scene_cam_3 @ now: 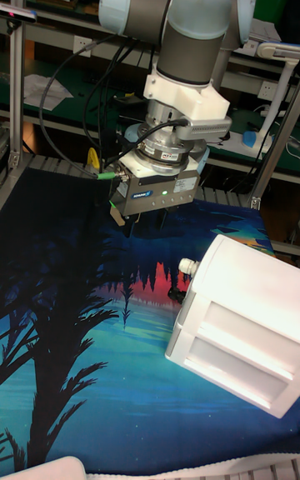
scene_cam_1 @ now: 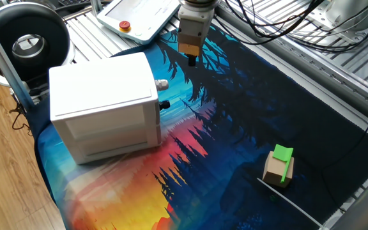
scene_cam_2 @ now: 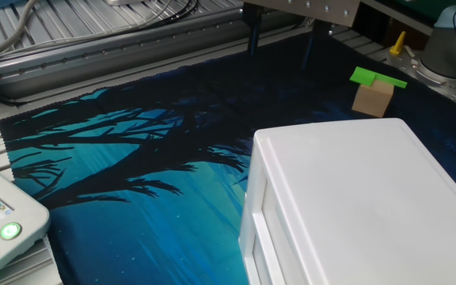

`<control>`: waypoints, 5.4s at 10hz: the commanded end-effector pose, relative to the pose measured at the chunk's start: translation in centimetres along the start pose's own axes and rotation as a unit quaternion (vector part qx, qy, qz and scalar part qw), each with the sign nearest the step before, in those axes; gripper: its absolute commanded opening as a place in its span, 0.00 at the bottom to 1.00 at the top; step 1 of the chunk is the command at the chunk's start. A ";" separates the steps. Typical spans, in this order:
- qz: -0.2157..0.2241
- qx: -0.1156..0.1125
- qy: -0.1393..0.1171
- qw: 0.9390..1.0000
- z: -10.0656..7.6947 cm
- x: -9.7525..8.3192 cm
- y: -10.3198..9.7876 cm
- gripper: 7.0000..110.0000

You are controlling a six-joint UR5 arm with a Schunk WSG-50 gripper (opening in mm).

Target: Grasp the handle and open the drawer

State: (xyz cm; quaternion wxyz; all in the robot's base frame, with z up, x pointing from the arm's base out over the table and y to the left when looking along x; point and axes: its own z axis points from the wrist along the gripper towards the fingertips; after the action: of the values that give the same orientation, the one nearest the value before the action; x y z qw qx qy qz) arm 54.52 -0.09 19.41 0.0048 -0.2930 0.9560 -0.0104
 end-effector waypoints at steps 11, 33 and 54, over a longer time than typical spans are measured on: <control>-0.008 -0.005 -0.004 1.000 -0.1 -0.2 0.1 0.57; -0.093 0.001 -0.010 0.996 -0.3 -0.8 -0.6 0.57; -0.347 0.054 0.050 0.935 -0.5 1.1 -4.1 0.57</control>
State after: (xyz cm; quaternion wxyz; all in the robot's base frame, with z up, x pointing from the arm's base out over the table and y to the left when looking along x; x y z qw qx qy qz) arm 56.97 -1.58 19.67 0.0180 -0.5636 0.8243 -0.0512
